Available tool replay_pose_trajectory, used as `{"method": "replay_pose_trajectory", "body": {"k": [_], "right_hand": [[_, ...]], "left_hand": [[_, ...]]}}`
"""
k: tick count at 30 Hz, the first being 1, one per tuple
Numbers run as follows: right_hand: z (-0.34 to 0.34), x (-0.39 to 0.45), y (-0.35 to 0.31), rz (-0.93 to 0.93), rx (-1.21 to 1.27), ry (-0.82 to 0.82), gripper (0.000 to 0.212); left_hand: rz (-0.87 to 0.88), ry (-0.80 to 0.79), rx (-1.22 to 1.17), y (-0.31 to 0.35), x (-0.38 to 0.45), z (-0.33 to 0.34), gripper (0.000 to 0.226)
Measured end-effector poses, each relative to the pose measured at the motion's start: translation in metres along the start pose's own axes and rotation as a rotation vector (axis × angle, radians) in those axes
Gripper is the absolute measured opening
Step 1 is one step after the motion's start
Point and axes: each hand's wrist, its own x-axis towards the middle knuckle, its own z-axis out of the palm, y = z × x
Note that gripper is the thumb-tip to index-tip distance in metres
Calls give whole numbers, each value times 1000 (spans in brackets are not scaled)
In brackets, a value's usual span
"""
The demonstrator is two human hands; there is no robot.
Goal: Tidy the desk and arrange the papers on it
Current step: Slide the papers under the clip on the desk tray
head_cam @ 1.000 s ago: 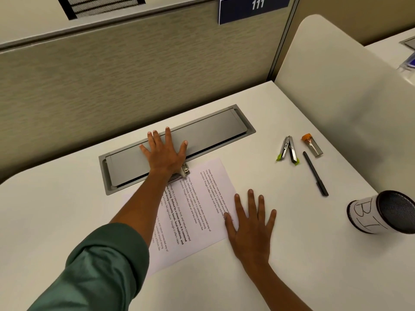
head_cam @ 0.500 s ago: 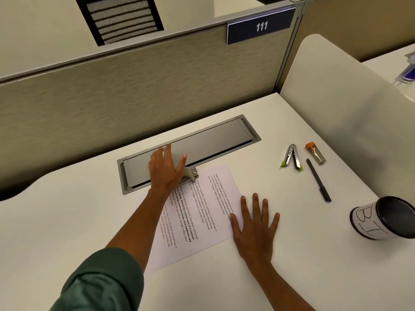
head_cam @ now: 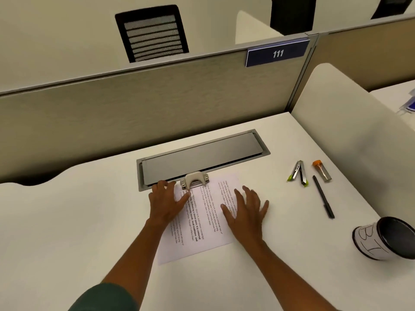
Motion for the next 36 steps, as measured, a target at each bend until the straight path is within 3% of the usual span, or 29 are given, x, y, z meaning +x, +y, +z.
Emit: {"method": "replay_pose_trajectory", "body": {"k": [5,8,14,21,36], "right_hand": [[10,54,-29,-180,-37,-143,66],[14,76,-35,-215,-96,-259,67],[22,93,-37,-255,-133,-334,64],[29,98,-41,-269,-91,-297,52],[30,92,-46,-188,-85,-285,48]], "left_hand": [[-30,-17,27,2,2,7,67],[-33,1,24,2,3,11,61],[-34,66,11,4,7,14,53],[-29,76,-35,5,8,15,49],[-42,88,-55,8,5,13,48]]}}
